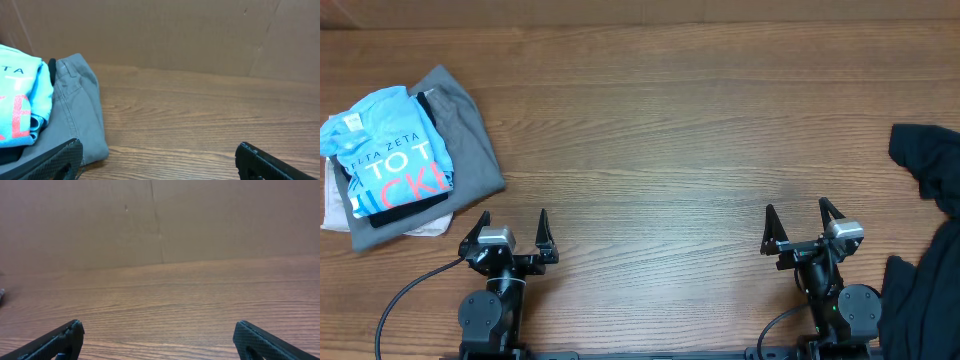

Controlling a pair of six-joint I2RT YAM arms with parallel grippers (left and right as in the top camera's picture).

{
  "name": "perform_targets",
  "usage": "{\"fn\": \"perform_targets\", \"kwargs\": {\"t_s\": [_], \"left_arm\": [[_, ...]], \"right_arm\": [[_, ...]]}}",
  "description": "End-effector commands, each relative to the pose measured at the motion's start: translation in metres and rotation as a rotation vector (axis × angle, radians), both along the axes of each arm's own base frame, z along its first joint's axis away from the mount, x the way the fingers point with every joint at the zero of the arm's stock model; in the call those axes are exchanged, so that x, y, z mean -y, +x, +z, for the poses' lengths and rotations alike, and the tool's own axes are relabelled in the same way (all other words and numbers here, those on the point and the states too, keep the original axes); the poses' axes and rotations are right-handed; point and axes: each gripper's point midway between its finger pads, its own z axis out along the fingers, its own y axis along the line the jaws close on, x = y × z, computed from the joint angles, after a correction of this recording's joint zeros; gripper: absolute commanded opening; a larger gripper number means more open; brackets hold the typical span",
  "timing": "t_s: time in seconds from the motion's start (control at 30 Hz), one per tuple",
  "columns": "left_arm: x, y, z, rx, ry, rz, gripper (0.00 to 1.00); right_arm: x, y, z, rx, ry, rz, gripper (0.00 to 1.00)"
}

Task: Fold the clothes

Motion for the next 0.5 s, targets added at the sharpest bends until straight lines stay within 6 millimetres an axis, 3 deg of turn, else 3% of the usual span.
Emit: {"fn": "perform_targets", "kwargs": {"t_s": [0.0,0.2,0.33,0.47], "left_arm": [[0.0,0.0,0.002,0.012,0.014,-0.004,1.0],[0.0,0.0,0.002,0.012,0.001,-0.004,1.0],[0.002,-0.002,0.009,0.006,-0.17,0.001,1.0],[0.001,-0.009,0.012,-0.046,-0.167,0.007,1.0]], "right_arm": [[0.0,0.0,-0.001,0.007,-0.006,-0.004,1.0],[0.0,0.0,-0.001,-0.003,0.065,-0.006,1.0],[0.002,0.0,0.0,-0.013,0.113,-0.013,1.0],[0.012,-0.002,0.008,-0.025,0.137,-0.072,1.0]]}}
